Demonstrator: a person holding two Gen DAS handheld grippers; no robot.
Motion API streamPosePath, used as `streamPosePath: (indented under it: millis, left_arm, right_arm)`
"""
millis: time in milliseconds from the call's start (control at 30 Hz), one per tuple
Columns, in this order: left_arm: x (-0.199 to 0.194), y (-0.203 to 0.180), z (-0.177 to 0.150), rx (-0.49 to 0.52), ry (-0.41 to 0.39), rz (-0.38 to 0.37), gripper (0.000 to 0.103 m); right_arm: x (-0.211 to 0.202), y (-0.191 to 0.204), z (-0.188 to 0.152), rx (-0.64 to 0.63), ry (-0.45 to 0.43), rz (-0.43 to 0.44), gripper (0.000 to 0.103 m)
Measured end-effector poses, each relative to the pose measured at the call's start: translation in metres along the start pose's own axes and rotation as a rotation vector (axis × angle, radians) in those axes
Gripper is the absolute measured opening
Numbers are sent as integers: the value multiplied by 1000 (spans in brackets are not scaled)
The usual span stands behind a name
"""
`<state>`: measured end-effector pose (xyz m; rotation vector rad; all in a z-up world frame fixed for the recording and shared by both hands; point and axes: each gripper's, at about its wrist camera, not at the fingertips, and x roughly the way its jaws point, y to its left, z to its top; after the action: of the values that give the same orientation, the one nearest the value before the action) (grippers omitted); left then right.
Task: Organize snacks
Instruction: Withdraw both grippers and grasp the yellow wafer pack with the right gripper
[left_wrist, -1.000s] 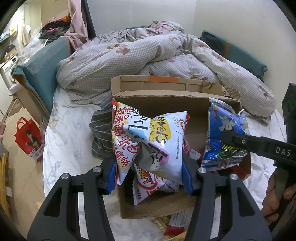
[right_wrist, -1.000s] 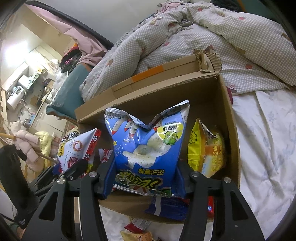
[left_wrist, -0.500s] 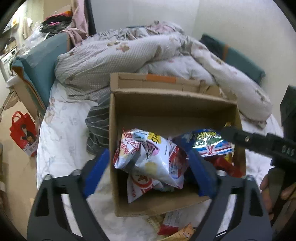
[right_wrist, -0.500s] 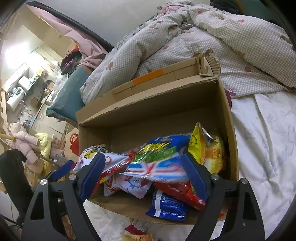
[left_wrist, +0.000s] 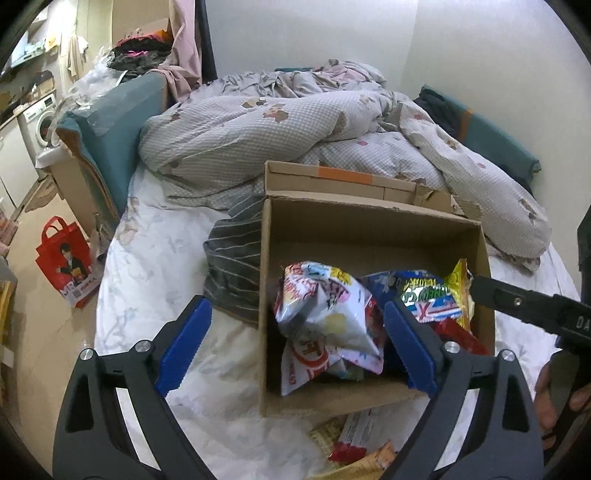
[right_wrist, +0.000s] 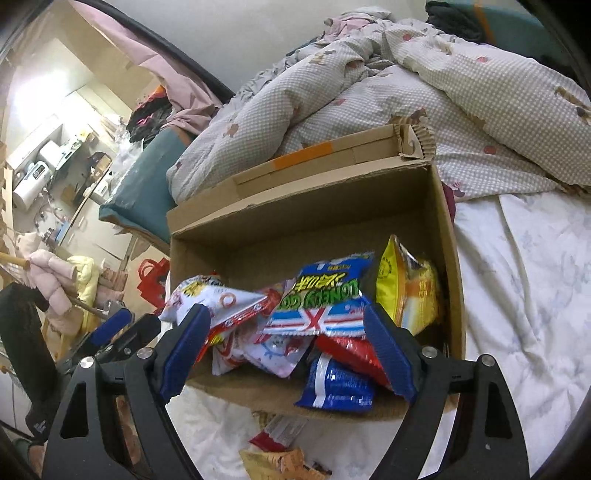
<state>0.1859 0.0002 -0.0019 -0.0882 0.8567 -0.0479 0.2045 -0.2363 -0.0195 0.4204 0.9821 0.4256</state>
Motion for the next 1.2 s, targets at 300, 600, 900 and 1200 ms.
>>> streamPosePath:
  millis: [300,600,900,1200]
  left_arm:
    - [-23,4,-15,8,18,14,93]
    - [-39,14,-45,-11,76,26,93]
    - [-43,35,-71,-86,150,56,93]
    - [-35,51,-81,-177,222,58,93]
  right_arm:
    - [-20,7,-21,-18,0,-20,88]
    - [-26,-1,-59,40,82,-28,88]
    - [11,-7,-104,94,294,-68,88]
    - [69,24,-142,-118,506,-139,88]
